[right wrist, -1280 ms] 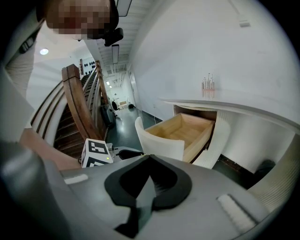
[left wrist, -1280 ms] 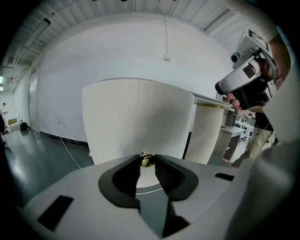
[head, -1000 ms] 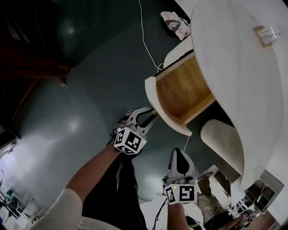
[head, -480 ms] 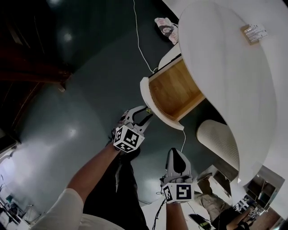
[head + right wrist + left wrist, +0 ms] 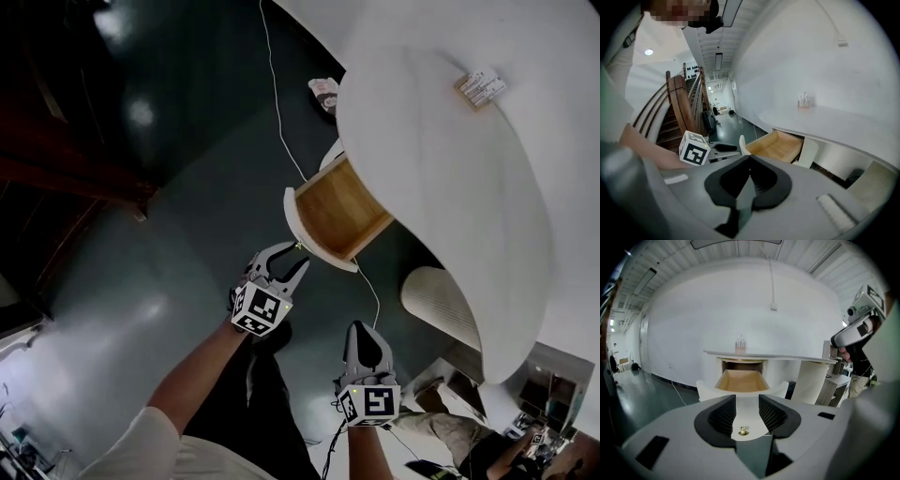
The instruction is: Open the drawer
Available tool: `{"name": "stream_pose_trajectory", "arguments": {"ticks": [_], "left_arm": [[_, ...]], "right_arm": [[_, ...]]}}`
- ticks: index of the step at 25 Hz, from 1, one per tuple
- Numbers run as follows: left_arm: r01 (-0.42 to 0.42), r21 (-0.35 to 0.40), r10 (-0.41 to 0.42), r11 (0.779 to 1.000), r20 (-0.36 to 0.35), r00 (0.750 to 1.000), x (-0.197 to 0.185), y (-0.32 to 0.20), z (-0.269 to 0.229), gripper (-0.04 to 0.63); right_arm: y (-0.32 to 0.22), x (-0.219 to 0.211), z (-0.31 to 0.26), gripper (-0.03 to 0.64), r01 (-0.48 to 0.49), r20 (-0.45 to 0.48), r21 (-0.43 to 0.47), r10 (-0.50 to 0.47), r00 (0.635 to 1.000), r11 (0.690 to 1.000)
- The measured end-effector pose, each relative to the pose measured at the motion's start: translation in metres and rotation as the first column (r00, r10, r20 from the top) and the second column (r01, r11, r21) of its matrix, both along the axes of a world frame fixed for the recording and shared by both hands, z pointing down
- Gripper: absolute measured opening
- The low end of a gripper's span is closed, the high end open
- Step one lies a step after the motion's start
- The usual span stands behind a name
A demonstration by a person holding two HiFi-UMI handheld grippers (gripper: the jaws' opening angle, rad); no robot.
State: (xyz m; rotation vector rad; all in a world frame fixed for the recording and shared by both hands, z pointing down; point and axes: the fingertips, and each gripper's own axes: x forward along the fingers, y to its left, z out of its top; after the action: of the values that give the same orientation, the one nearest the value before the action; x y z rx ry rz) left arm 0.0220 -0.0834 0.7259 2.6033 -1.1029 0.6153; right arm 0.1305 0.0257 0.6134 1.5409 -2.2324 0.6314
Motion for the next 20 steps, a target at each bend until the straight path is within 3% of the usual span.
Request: {"name": "stream_pose_trajectory", "arguments": {"ticks": [12,20], "left_arm": [[0.018,0.074,-0.016,0.997,-0.025,1.000,0.001,0.020,-0.169,0.156],[-0.004,0.079,0.009,0.997,-0.059,0.998,0.015,0.050,-0.264,0.156]], "right_arm": [[0.008,0.016,-0.129,0.011,-0.019,0.043,0.110,0.014,0.999,0.994],[0.024,0.043,-0.193,0.011,-0.054,0.049,0.138,0.048,0.998,0.989]]}}
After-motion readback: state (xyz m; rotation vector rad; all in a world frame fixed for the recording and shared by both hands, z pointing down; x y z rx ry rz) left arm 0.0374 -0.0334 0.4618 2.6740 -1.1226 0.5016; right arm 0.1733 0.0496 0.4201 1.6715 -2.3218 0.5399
